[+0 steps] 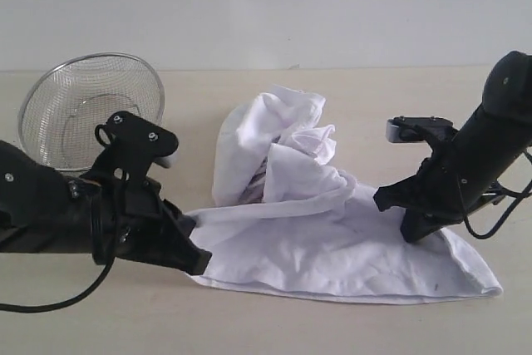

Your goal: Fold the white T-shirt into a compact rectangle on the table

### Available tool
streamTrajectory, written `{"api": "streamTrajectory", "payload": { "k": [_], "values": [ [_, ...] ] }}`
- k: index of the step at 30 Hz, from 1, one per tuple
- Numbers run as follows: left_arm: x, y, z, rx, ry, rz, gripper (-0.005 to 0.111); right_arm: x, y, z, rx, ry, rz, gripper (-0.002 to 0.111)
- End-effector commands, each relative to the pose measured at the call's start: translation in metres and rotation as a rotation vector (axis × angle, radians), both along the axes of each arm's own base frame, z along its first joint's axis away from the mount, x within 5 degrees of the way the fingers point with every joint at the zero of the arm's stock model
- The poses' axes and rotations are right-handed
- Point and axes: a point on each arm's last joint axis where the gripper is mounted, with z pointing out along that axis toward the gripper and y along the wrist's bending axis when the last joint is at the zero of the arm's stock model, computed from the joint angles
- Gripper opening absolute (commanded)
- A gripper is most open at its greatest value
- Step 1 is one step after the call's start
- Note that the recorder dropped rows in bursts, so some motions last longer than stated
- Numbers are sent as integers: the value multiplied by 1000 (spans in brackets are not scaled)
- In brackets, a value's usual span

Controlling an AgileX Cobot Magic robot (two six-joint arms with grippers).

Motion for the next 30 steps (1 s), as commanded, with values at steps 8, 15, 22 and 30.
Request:
{"api": "streamTrajectory", "payload": {
  "k": [8,15,22,30],
  "values": [
    [-29,24,-11,-33,83,130,4,-8,-22,-10,-201,88,-32,0],
    [-29,25,-11,-30,81,132,4,-8,-22,-10,-200,88,-29,0],
    [-21,24,-5,9,-3,99,5,-7,-21,-10,-191,67,-6,0],
    [-14,26,7,-28,-43,131,58,-7,-21,-10,-190,67,-4,0]
  ]
}}
